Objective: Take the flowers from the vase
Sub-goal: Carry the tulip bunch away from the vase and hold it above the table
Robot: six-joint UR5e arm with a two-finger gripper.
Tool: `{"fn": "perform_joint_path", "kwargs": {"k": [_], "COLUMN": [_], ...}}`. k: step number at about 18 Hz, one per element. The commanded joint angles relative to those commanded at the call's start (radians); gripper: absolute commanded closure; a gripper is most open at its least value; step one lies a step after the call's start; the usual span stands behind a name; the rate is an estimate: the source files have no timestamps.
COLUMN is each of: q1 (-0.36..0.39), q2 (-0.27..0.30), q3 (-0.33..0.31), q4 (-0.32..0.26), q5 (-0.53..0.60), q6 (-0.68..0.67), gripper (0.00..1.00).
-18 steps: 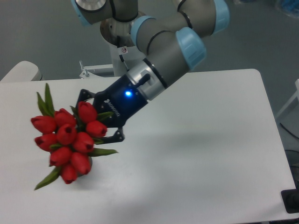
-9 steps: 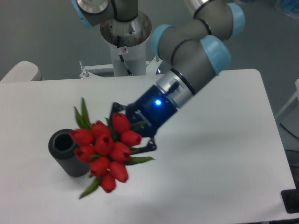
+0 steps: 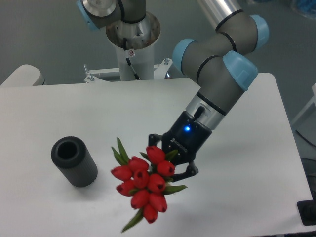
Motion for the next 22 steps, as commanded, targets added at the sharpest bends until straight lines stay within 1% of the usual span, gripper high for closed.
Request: {"fn": "perform_joint_path", "kwargs": {"k": [6,10,12,13,16,17,19,22], "q1": [-0.017,-0.049,-0.051,-0.055,-0.071,-0.083,-0.087,-0.087], "q2": [0.005,-0.02,-0.034,-0.038,-0.069,-0.081,-0.1,-0.12], "q3": [-0.002,0.001,0.0,0.003,0.032,0.037,0.038,0.038], "q4": [-0.101,-0.112,-0.114,-0.123,-0.19,-0.202,-0.215,-0.219], "q5": [0.2,0.308,0.364,0.384,0.482,0.515,0.574,0.603], "q6": [0.015,0.015,0.018,0.024,0.057,0.069,0.116,0.15], "gripper": [0.85,0.86,0.86,0.86,0.87,0.87,0.87,0.87]}}
